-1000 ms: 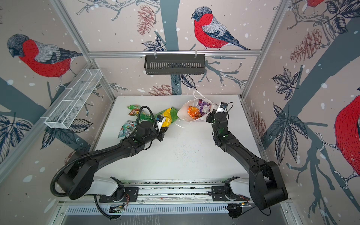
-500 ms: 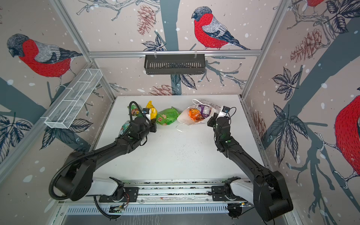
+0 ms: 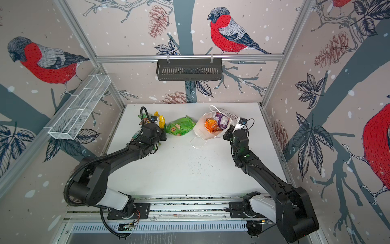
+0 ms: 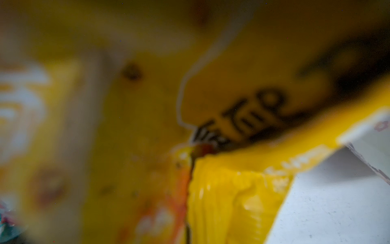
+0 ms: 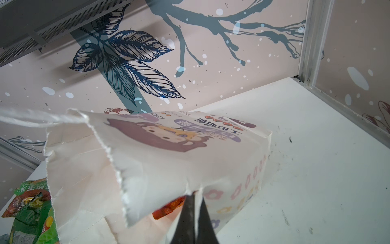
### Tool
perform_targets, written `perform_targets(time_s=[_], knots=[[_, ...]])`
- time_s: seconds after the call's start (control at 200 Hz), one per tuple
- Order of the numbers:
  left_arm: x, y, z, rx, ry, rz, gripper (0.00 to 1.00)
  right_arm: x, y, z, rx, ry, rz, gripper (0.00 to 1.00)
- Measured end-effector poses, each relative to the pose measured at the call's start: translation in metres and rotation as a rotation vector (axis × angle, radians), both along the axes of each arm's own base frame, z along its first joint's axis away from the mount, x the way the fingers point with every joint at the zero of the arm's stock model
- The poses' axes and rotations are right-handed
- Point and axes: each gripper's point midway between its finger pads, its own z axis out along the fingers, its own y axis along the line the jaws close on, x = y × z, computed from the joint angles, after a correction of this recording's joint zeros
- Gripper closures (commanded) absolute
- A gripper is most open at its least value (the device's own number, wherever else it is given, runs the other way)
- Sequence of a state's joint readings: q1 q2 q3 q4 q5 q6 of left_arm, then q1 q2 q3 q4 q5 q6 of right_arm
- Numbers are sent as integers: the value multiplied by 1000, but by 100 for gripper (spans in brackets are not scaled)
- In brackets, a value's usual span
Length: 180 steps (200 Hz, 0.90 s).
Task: Take the snacks out of the paper bag
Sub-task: Place the snack.
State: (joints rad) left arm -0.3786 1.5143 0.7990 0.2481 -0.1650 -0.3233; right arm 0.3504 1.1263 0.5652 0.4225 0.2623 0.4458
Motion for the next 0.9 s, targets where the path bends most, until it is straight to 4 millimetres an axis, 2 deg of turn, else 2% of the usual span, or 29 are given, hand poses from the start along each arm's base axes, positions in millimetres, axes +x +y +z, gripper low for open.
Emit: perform_targets(time_s=[0.25, 0.31, 0.41, 0.48, 0.655, 0.7, 0.901], knots=[[7, 8, -12, -3, 42, 18, 98, -3, 2, -9, -2, 15, 7, 100], [9, 6, -13, -9, 46, 9, 83, -4, 2, -11, -4, 20, 9, 100], [11, 6, -16, -7, 54, 10, 48, -5, 4, -11, -4, 20, 14, 100], [12, 6, -15, -8, 55, 11, 35, -5, 5, -10, -3, 17, 18, 100], [6, 0, -5, -25, 36, -32, 18, -8, 9, -12, -4, 21, 30, 100], [4, -2, 1, -38, 22, -52, 4, -8, 10, -13, -4, 22, 34, 100], [-10, -12, 31, -96, -50, -110, 3, -12, 23, -14, -19, 24, 68, 100]])
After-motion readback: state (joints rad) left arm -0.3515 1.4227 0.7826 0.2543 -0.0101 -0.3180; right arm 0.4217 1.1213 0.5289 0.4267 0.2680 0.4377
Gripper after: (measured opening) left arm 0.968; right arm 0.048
